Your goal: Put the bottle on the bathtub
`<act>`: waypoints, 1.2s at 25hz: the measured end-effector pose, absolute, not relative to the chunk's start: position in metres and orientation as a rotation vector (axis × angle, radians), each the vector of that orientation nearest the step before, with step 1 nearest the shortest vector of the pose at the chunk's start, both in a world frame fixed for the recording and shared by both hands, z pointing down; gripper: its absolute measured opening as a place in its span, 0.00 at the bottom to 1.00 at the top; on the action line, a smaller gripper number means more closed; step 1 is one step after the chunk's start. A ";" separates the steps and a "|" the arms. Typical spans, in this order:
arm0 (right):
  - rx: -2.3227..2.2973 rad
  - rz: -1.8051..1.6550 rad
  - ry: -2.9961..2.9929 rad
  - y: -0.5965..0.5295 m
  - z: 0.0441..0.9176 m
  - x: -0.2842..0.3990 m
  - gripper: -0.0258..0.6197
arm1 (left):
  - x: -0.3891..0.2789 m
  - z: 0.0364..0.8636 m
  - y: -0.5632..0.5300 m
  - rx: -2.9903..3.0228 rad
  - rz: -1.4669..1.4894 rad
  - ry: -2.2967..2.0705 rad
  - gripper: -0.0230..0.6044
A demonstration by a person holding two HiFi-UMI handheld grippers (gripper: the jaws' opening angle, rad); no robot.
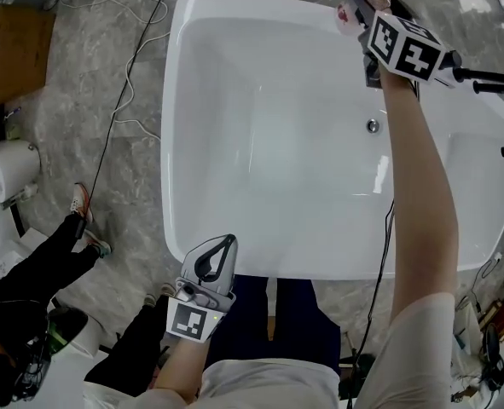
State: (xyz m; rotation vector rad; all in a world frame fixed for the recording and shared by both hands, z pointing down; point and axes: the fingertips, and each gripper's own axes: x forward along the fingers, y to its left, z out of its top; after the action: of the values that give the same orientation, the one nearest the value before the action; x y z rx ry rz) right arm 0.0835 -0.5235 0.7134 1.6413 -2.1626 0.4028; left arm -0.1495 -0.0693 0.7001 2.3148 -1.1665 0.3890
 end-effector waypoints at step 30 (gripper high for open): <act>1.543 0.658 -2.216 -0.107 0.711 0.056 0.51 | -0.108 0.693 -0.101 2.419 0.358 -1.161 0.03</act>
State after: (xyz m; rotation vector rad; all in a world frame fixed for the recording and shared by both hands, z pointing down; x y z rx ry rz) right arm 0.0559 -0.1069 0.7108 1.5435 -2.2164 0.6576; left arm -0.1076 -0.1011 0.6932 2.4188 -1.1614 0.3575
